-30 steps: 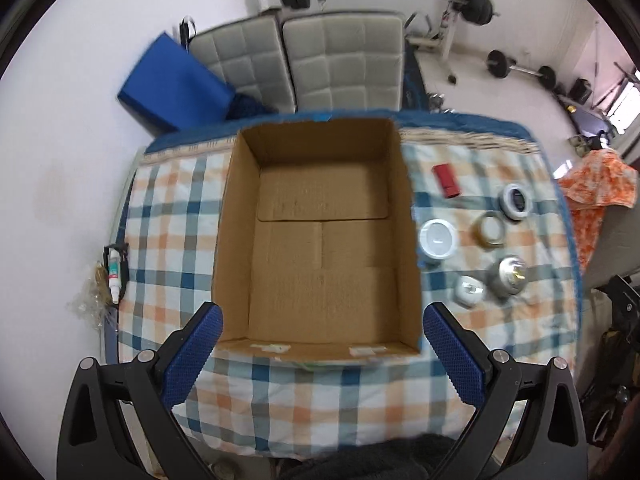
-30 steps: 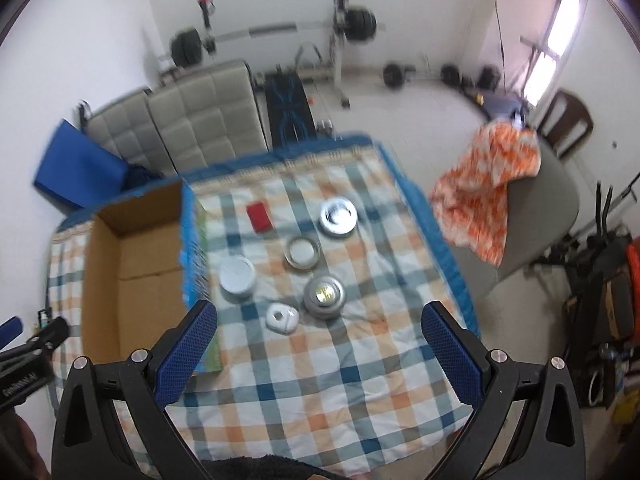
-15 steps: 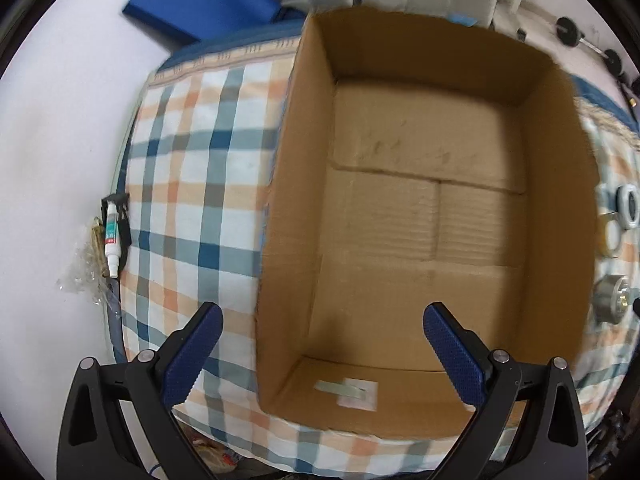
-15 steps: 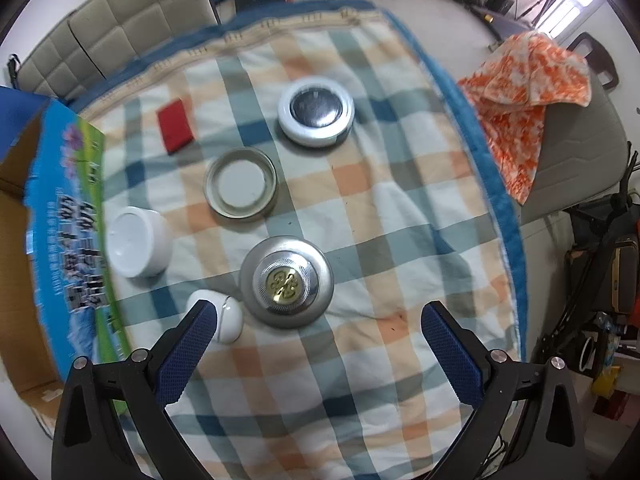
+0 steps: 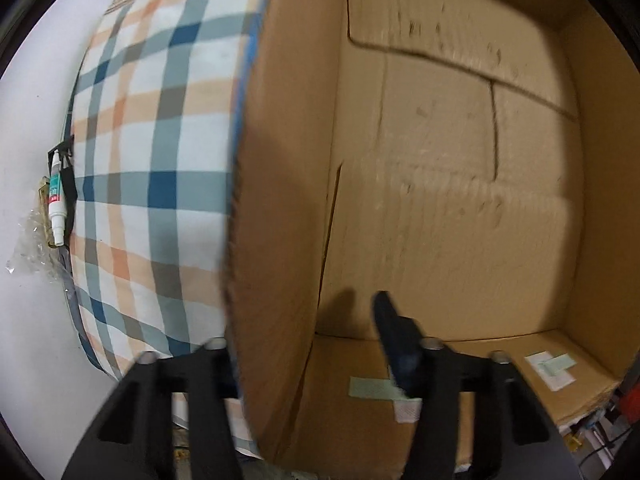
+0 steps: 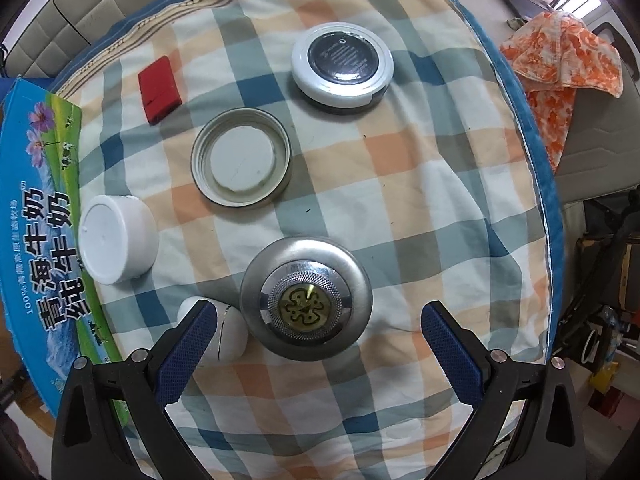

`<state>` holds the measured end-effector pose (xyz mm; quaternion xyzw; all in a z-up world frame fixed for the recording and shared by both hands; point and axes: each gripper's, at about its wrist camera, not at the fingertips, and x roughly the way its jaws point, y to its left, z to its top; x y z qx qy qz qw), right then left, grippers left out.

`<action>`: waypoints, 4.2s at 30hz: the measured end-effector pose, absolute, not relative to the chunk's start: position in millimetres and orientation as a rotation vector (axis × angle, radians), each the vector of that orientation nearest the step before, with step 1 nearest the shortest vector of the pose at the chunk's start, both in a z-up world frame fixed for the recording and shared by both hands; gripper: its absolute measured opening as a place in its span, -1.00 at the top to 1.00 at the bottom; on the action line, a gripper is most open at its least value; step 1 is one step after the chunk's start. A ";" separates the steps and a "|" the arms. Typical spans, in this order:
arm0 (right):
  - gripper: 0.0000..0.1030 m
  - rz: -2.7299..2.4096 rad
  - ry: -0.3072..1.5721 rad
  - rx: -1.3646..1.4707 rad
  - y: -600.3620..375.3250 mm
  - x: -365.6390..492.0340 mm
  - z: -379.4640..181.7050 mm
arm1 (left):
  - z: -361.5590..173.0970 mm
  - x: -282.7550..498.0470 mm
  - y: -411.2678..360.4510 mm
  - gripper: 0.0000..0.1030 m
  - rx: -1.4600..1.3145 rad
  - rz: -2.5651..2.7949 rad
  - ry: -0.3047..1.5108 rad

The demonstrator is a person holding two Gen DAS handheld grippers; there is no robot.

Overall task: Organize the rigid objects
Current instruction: 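Grasp the silver puck light with the right gripper while the left gripper grips the box wall, then carry the silver puck light into the box and release it with the right gripper, then grasp the white plastic cap with the right gripper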

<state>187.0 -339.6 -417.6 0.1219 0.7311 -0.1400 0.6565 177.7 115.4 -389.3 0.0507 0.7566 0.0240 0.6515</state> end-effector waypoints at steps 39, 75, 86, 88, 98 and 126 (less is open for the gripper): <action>-0.41 -0.329 1.683 0.344 -319.0 288.3 -444.3 | -390.7 161.8 126.2 0.89 0.088 -0.004 1.706; -0.41 0.266 1.599 0.209 -11.3 434.0 -399.5 | -377.4 165.0 174.7 0.92 0.009 -0.022 1.698; -0.43 0.264 1.649 0.150 15.3 456.7 -439.6 | -382.3 163.7 166.4 0.92 0.010 -0.016 1.701; -0.47 0.258 1.674 0.172 13.3 459.5 -444.7 | -382.2 164.7 166.7 0.92 0.008 -0.016 1.702; -1.00 0.252 1.480 0.167 -7.3 451.4 -389.5 | -384.3 165.0 159.4 0.91 0.029 -0.017 1.709; -1.00 0.185 1.580 0.129 -65.2 357.4 -340.4 | -382.6 168.0 151.9 0.91 0.054 -0.006 1.708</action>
